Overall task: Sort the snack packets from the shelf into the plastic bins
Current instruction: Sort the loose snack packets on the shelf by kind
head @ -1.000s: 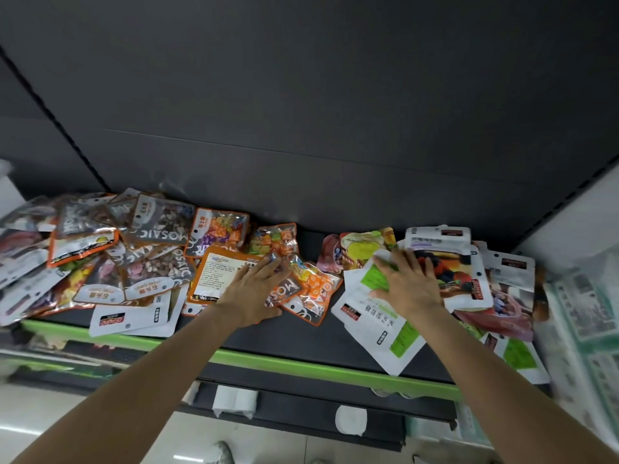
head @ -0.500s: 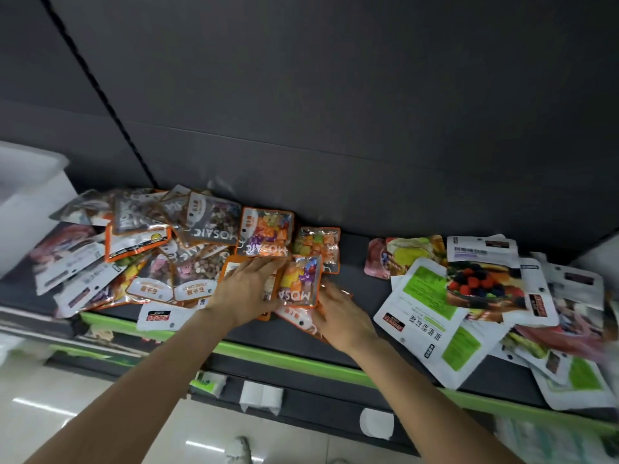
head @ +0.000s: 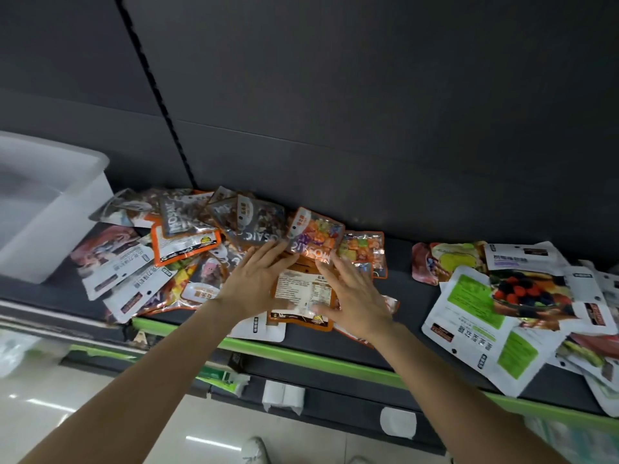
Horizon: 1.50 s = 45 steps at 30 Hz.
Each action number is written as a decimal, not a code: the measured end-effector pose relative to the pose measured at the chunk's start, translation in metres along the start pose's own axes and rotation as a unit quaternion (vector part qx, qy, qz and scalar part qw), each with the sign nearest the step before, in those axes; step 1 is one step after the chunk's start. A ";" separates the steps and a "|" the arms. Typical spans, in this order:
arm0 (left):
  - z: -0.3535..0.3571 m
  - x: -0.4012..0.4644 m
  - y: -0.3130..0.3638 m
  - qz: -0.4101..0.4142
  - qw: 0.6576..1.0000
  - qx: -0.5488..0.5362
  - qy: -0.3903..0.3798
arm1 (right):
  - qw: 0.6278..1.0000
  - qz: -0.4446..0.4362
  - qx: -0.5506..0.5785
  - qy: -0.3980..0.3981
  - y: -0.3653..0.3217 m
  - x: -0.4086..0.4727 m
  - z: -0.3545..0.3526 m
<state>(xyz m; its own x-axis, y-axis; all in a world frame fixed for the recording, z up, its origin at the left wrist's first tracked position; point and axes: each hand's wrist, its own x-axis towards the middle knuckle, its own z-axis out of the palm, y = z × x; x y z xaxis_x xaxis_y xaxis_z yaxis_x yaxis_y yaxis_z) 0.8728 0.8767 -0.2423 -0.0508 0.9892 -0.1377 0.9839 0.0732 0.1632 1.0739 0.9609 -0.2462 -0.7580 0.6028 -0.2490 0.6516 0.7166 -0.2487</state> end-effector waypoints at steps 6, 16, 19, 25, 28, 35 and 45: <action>-0.024 -0.013 -0.034 -0.022 0.995 0.069 0.075 | 0.998 0.034 -0.025 -0.047 -0.020 0.033 -0.002; -0.031 -0.011 -0.066 -0.029 0.995 0.075 0.054 | 0.990 0.114 -0.041 -0.072 -0.022 0.039 -0.032; -0.041 -0.004 -0.070 -0.037 0.993 0.089 0.065 | 0.990 0.139 0.006 -0.024 -0.039 0.042 -0.027; -0.040 0.007 -0.082 -0.038 0.996 0.085 0.001 | 0.980 0.186 0.067 0.011 -0.045 0.050 -0.017; -0.043 0.004 -0.091 -0.093 0.992 0.085 0.029 | 0.979 0.198 0.048 0.015 -0.044 0.060 -0.018; -0.046 -0.009 -0.114 -0.235 0.971 0.022 0.033 | 0.977 0.188 -0.024 0.094 -0.045 0.083 -0.013; -0.054 -0.023 -0.158 -0.321 0.935 -0.147 0.032 | 0.909 0.155 0.237 0.307 -0.087 0.101 -0.032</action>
<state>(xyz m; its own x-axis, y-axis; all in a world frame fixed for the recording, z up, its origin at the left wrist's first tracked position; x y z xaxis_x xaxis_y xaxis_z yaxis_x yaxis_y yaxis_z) 0.7089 0.8490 -0.2121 -0.6344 0.7342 -0.2420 0.6578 0.6771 0.3297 0.9398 0.9712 -0.2201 -0.3148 0.9362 0.1563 0.6650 0.3350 -0.6675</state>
